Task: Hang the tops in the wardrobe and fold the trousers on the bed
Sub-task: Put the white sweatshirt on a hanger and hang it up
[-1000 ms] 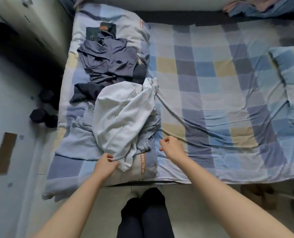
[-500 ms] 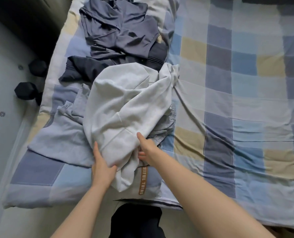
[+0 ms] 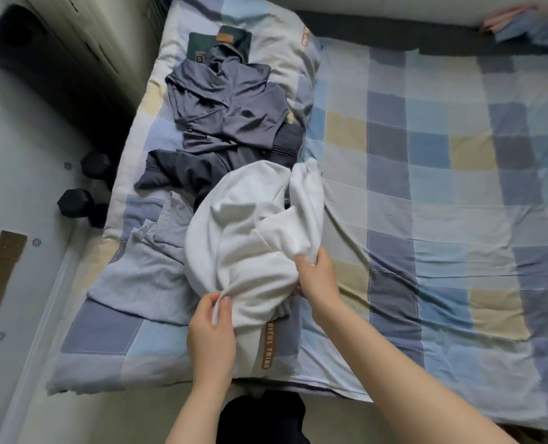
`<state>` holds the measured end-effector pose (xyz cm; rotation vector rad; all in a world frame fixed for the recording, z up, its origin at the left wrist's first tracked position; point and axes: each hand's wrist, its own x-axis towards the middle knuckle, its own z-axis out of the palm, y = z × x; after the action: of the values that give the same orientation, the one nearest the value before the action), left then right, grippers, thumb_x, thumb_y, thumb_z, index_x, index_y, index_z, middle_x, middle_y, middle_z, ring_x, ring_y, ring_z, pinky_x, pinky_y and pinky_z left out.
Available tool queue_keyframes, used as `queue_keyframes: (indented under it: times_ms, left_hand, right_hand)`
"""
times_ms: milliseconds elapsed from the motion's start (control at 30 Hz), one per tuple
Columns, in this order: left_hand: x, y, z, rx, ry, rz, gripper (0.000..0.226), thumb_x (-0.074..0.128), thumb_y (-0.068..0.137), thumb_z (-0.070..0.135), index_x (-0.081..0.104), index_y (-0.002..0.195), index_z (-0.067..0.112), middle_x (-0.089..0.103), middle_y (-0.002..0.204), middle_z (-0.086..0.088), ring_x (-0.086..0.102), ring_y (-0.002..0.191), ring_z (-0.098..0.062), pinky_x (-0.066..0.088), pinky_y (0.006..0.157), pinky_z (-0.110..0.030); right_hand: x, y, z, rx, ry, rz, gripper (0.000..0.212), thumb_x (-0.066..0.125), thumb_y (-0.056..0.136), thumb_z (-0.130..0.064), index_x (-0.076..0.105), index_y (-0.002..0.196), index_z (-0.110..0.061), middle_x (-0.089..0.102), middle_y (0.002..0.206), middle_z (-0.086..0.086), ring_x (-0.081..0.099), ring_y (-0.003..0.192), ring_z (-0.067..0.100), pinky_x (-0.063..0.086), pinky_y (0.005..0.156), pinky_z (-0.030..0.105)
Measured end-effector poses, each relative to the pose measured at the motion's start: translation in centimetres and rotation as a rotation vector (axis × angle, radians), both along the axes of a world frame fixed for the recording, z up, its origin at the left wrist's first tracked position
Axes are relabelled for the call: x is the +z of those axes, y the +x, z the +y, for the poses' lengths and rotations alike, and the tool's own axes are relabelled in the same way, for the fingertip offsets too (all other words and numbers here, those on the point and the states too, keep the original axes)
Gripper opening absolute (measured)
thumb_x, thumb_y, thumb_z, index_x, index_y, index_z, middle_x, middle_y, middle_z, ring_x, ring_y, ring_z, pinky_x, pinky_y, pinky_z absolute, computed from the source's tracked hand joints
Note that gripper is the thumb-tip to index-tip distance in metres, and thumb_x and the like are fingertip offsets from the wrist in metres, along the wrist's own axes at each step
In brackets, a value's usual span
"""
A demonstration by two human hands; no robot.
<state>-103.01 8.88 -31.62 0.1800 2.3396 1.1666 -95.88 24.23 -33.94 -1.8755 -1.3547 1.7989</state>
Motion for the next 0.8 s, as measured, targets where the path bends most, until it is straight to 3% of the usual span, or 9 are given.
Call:
queue_keyframes:
  times_ms: [133,300,367,467,567,667,800]
  left_hand:
    - [5.5,0.6,0.8,-0.084,0.128,-0.016,0.021,0.052,0.099,0.017,0.060,0.085,0.030,0.066,0.086,0.010,0.058,0.083,0.004,0.042,0.069,-0.009]
    - [15.3,1.2,0.4,-0.248,0.304,-0.084,0.016,0.052,0.099,0.021,0.063,0.087,0.018,0.066,0.085,-0.006,0.059,0.080,-0.010,0.045,0.074,-0.028]
    - [19.1,1.5,-0.2,-0.302,0.409,-0.102,0.015,0.056,0.098,0.023,0.065,0.087,0.016,0.065,0.087,-0.013,0.058,0.078,-0.015,0.046,0.072,-0.031]
    - [24.4,2.9,-1.5,-0.447,0.504,-0.148,0.013,0.059,0.096,0.022,0.068,0.089,0.018,0.068,0.086,-0.010,0.062,0.081,-0.025,0.048,0.072,-0.039]
    - [27.7,4.4,-2.4,-0.582,0.552,-0.178,0.014,0.060,0.095,0.018,0.071,0.087,0.020,0.070,0.081,-0.003,0.062,0.075,-0.016,0.046,0.069,-0.032]
    - [29.5,6.1,-3.5,-0.666,0.587,-0.223,0.013,0.062,0.094,0.016,0.072,0.086,0.019,0.070,0.078,-0.004,0.061,0.073,-0.013,0.046,0.068,-0.031]
    - [31.4,8.5,-5.4,-0.662,0.630,-0.425,0.013,0.061,0.094,0.020,0.071,0.086,0.017,0.068,0.076,-0.002,0.060,0.072,-0.015,0.045,0.071,-0.036]
  right_hand:
    - [7.0,2.4,-0.2,-0.119,0.072,0.122,0.028,0.049,0.091,-0.027,0.054,0.119,-0.024,0.062,0.113,0.001,0.060,0.107,0.027,0.050,0.093,0.054]
    - [16.6,6.0,-2.4,-0.250,0.150,0.229,0.019,0.053,0.091,-0.026,0.058,0.110,-0.025,0.065,0.110,0.002,0.063,0.103,0.026,0.053,0.088,0.054]
    - [19.3,7.8,-3.6,-0.307,0.136,0.253,0.011,0.054,0.094,-0.020,0.059,0.103,-0.018,0.065,0.107,0.009,0.064,0.101,0.029,0.058,0.079,0.047]
    - [23.5,10.8,-7.1,-0.435,0.118,0.290,0.009,0.053,0.095,-0.016,0.059,0.101,-0.013,0.065,0.102,0.010,0.066,0.089,0.022,0.056,0.062,0.031]
    - [26.3,13.4,-11.0,-0.578,0.095,0.364,0.018,0.052,0.096,-0.014,0.060,0.111,-0.008,0.067,0.097,0.011,0.066,0.077,0.019,0.055,0.055,0.026]
    - [28.0,15.9,-14.6,-0.690,0.132,0.437,0.025,0.053,0.096,-0.019,0.060,0.114,-0.003,0.068,0.099,0.015,0.066,0.080,0.022,0.055,0.065,0.032]
    - [29.8,18.3,-19.2,-0.610,0.199,0.605,0.029,0.048,0.098,-0.025,0.061,0.117,-0.008,0.070,0.106,0.011,0.066,0.096,0.020,0.051,0.080,0.032]
